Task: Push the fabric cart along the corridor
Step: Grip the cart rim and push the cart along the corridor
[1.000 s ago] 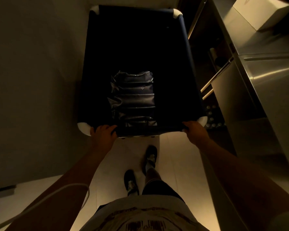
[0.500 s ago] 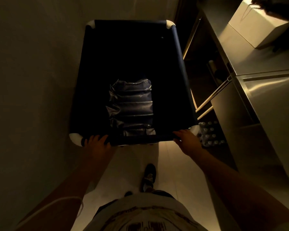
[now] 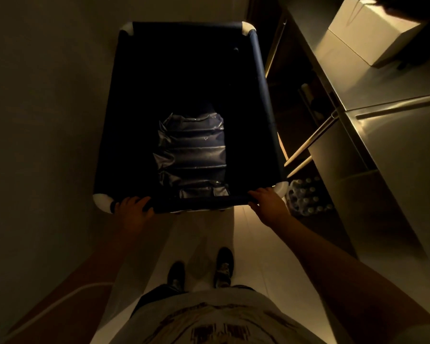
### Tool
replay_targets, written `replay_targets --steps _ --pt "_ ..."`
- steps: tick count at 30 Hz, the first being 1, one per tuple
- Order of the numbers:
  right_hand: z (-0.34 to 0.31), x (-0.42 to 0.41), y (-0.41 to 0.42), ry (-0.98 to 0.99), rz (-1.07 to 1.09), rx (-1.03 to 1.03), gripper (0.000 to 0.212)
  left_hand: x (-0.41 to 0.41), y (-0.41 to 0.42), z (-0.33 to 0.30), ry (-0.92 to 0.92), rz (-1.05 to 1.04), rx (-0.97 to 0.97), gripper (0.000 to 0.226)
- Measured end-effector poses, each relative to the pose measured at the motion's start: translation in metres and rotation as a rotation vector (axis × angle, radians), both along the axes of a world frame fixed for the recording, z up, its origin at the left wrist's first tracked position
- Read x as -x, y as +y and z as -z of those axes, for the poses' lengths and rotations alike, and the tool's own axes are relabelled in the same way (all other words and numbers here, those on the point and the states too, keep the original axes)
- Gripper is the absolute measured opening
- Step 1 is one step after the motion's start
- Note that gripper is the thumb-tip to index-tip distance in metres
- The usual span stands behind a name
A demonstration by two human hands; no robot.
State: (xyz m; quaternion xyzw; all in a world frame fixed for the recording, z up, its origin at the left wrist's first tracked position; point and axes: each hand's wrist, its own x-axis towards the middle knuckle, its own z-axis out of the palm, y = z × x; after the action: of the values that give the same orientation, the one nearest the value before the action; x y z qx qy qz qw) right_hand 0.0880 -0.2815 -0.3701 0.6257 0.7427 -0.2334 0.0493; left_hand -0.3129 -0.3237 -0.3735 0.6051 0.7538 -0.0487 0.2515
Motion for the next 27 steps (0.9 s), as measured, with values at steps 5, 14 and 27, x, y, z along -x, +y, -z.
replay_targets --steps 5,14,27 --pt "-0.003 0.018 -0.008 -0.025 0.058 -0.009 0.037 0.018 0.019 -0.001 0.011 0.056 0.05 0.073" --pt "-0.003 0.052 -0.039 -0.035 0.167 -0.027 0.037 0.051 0.034 0.01 0.02 0.158 0.034 0.05" --pt "0.003 0.092 -0.094 -0.043 0.306 -0.002 0.038 0.083 0.036 0.0 0.06 0.337 0.052 0.049"
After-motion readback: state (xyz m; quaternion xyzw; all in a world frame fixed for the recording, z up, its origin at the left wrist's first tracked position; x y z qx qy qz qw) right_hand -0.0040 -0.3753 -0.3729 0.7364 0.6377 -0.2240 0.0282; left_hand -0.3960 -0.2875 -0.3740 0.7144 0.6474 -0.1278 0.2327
